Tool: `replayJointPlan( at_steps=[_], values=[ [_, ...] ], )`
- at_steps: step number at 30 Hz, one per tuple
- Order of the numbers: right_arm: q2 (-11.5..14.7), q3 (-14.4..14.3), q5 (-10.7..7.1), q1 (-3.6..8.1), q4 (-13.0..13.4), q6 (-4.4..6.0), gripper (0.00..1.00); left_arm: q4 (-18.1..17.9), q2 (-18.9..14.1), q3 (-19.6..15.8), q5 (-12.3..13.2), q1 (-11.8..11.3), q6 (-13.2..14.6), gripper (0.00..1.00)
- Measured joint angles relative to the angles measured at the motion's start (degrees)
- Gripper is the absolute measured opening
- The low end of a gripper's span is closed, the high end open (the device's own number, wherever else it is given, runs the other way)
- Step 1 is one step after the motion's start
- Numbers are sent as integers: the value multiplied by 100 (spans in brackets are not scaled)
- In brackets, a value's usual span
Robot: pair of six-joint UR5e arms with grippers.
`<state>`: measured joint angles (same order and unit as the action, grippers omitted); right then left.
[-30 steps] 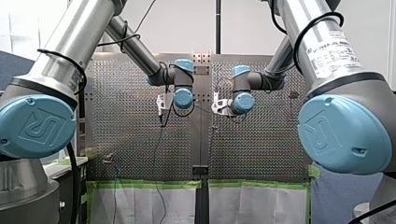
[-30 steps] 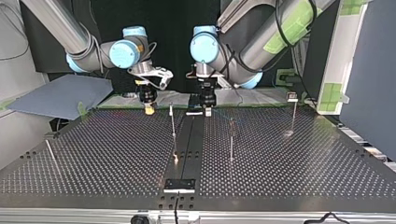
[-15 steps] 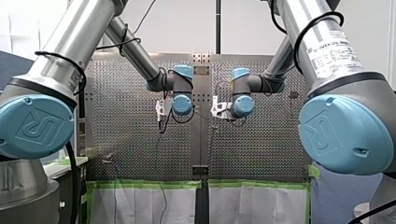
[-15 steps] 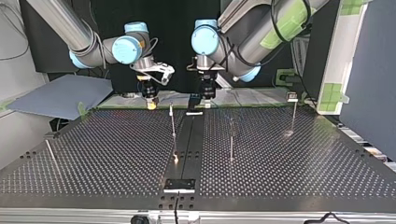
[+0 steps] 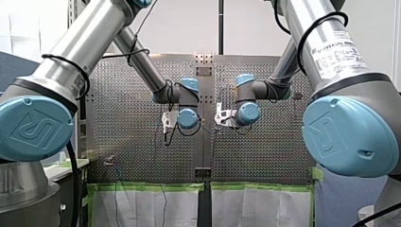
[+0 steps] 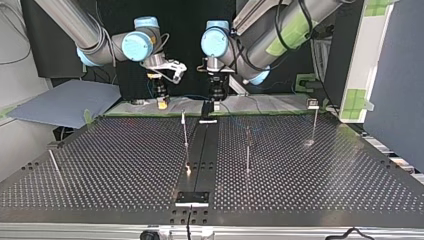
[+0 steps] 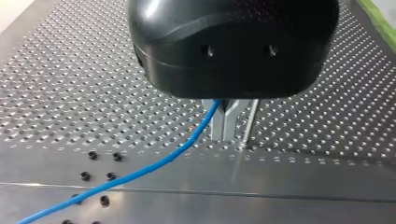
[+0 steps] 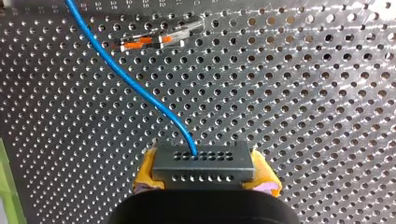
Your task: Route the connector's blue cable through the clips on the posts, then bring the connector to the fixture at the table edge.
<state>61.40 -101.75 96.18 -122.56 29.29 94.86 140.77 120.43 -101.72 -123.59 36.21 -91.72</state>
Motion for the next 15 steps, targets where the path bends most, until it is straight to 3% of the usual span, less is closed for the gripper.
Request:
replayJointPlan(
  at_steps=[8,15],
  values=[
    [-7,-278,15,57,308,7,0,-90,368,14,6,38,-39,2],
    [-15,-339,13,132,631,7,0,-116,429,34,-2,85,-52,2]
  ],
)
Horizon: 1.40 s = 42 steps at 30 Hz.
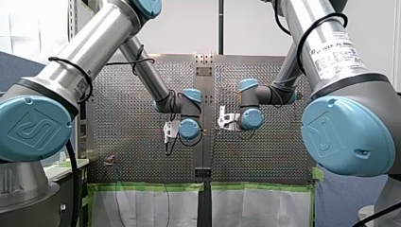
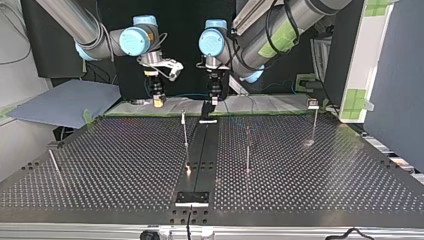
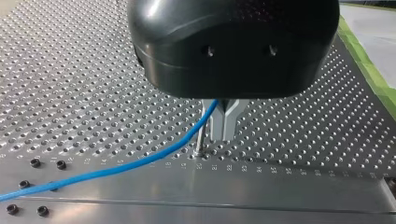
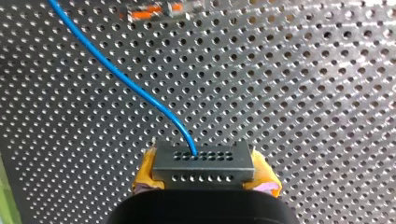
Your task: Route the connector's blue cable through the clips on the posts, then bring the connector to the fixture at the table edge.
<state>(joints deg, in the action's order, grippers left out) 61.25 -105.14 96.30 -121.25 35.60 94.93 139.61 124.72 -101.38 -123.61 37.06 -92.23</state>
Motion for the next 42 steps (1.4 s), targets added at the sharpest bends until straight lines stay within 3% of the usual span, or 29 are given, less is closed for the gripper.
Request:
replayJointPlan(
  at_steps=[18,29,42],
  values=[
    [-31,-4,-60,339,139,35,0,0,8,109,146,20,9,2],
    [-86,-3,-211,504,158,61,0,16,288,294,198,54,-120,2],
    [-106,26,-346,744,217,88,0,78,310,480,193,12,-142,2]
  ],
)
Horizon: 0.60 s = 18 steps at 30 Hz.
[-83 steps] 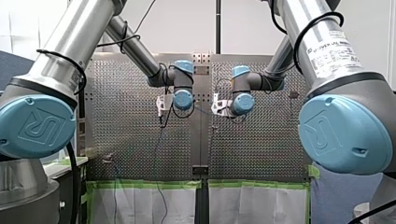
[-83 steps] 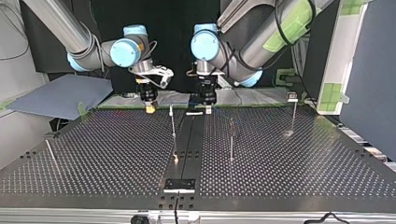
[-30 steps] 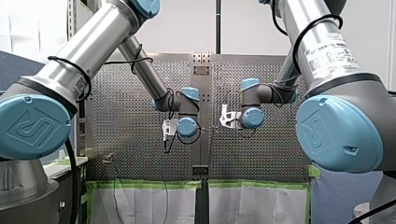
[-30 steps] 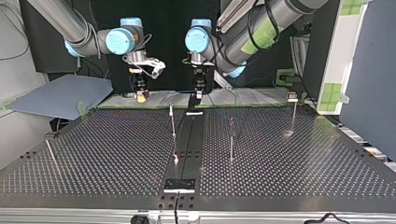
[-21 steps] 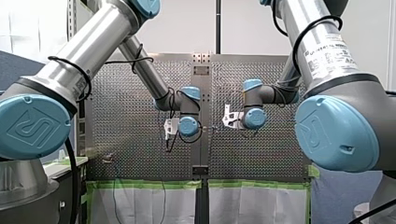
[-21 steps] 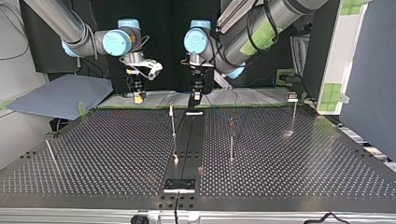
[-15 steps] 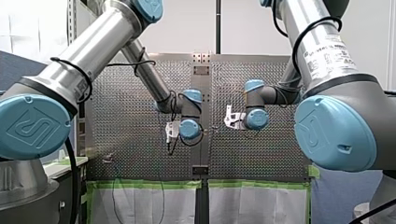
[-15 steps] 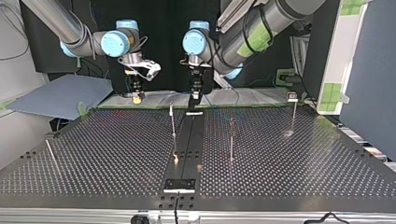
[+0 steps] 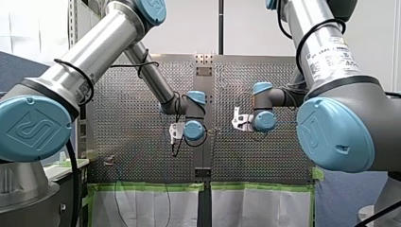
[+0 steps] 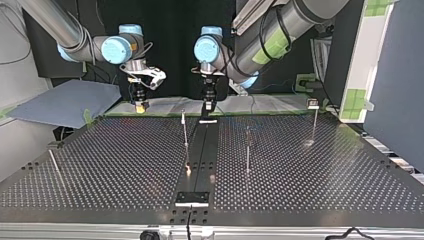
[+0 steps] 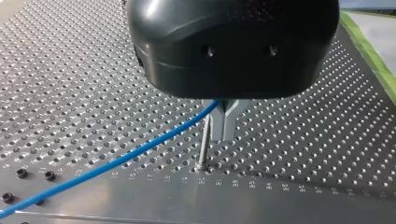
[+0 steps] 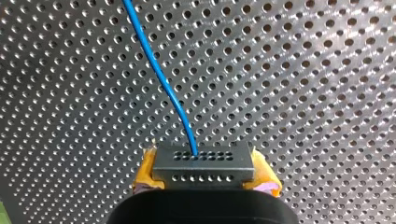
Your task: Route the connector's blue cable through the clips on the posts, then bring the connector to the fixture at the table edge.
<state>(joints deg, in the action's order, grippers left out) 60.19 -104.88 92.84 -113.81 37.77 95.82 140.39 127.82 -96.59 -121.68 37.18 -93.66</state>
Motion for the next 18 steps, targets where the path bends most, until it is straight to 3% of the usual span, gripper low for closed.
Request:
replayJointPlan(
  at_steps=[8,18],
  values=[
    [-6,45,-104,151,0,16,0,10,17,99,57,-20,12,2],
    [-11,62,-192,244,-13,17,0,156,187,312,66,-10,5,2]
  ],
)
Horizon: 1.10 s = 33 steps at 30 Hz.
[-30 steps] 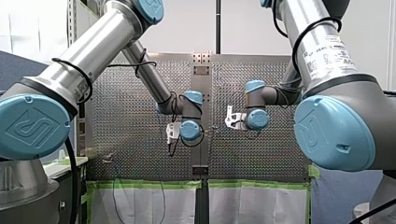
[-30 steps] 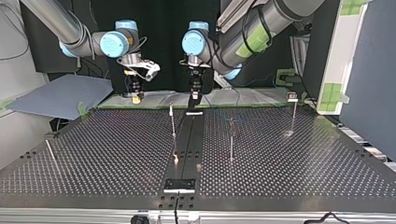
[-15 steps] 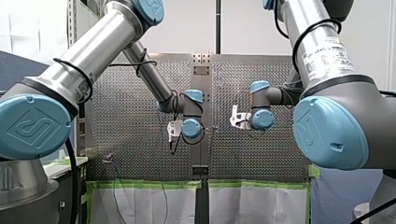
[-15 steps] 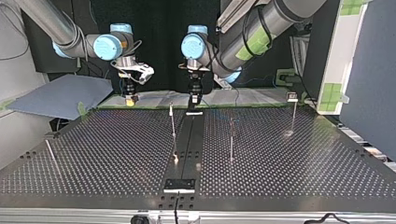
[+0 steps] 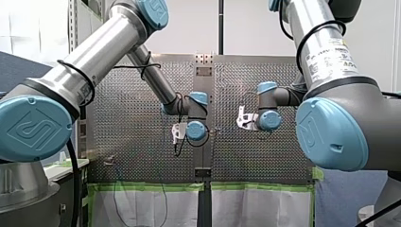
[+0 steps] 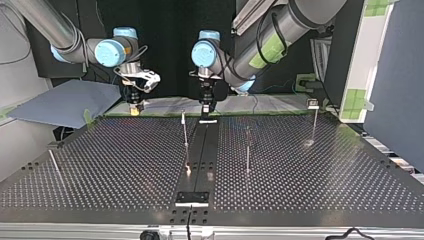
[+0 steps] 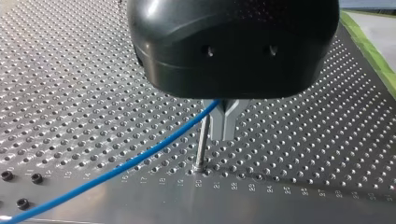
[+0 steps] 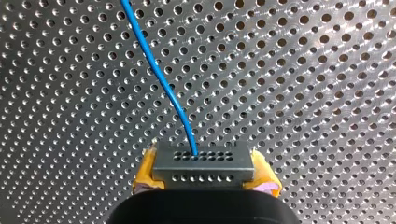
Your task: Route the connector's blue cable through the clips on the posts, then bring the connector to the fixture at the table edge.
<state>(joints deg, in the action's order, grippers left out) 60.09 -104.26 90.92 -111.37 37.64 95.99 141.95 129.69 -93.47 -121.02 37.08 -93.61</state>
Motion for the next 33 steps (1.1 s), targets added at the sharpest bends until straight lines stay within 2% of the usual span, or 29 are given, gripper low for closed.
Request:
replayJointPlan(
  at_steps=[14,33],
  values=[
    [-16,18,-111,189,16,24,0,36,7,83,38,-10,0,2],
    [-25,32,-135,306,16,38,0,55,14,182,241,14,-9,2]
  ],
)
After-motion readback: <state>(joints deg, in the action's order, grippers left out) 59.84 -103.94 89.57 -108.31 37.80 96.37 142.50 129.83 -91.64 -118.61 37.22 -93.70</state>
